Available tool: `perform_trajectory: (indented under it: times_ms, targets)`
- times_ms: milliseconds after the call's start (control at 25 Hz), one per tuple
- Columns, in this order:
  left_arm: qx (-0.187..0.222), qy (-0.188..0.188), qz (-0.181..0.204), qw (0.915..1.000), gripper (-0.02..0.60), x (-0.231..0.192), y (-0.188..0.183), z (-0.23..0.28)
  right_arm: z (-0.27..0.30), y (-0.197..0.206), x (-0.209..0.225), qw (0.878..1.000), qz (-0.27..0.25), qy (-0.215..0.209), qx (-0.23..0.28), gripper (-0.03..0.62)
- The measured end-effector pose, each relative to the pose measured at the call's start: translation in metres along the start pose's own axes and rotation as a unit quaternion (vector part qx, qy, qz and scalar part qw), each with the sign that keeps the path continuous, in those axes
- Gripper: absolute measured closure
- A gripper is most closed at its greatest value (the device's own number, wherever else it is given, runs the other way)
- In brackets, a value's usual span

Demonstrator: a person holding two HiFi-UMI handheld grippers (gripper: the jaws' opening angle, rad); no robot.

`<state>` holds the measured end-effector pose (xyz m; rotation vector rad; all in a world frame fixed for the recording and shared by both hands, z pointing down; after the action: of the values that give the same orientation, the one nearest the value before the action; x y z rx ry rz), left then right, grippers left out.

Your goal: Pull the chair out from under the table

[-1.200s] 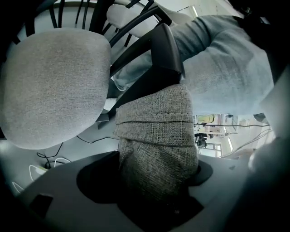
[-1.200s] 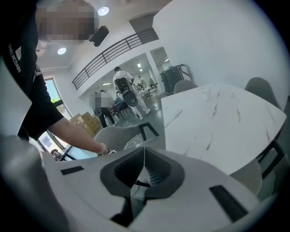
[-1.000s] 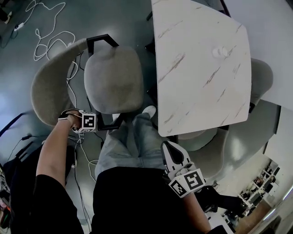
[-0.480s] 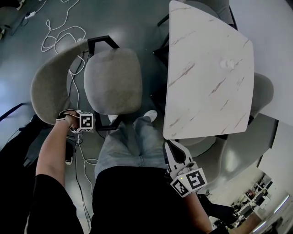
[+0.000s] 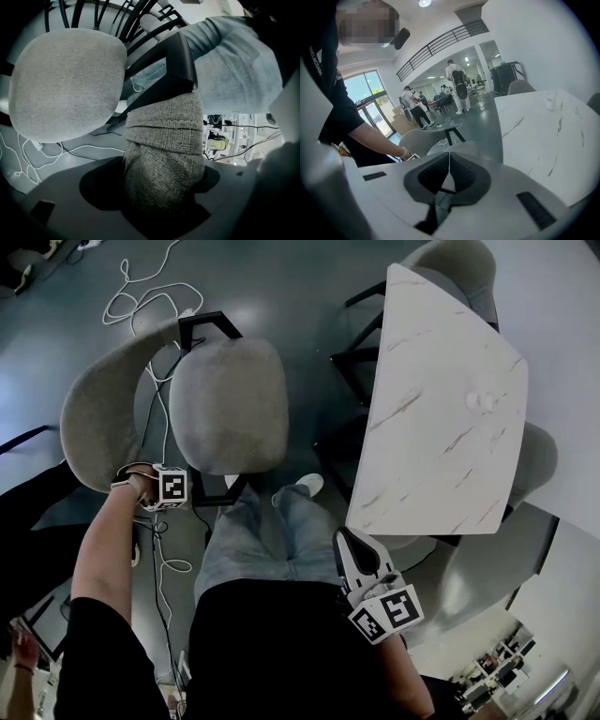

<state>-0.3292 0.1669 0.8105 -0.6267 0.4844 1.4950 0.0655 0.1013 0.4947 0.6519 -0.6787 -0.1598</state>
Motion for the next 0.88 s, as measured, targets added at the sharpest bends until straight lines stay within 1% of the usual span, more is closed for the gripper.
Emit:
perform_trajectory:
  times_ms: [200, 360, 640, 880]
  targets:
    - [0.017, -0.003, -0.018, 0.9997, 0.189, 0.012, 0.015, 0.008, 0.015, -0.002, -0.016, 1.0, -0.019, -0.019, -0.015, 0.58]
    - [0.028, -0.004, -0.042, 0.9987, 0.189, 0.024, 0.03, 0.02, 0.025, -0.002, -0.026, 0.998, -0.035, -0.034, -0.028, 0.58]
    - [0.06, -0.001, -0.077, 0.9952, 0.189, 0.051, 0.051, 0.042, 0.04, 0.0, -0.041, 0.996, -0.051, -0.056, -0.053, 0.58]
    - [0.083, 0.002, -0.11, 0.9905, 0.189, 0.076, 0.066, 0.062, 0.05, 0.002, -0.054, 0.992, -0.069, -0.076, -0.072, 0.58]
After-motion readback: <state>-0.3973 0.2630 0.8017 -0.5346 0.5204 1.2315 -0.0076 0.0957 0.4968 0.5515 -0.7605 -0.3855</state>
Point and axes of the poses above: the fingertips, and each gripper's own axes: z forward along the fingers, x to its right, y out of its underside, the point moved 8 cm from there along -z, backward along the fingers, and after that the axes turned 14 degrees about z, right-handed, at the moved point
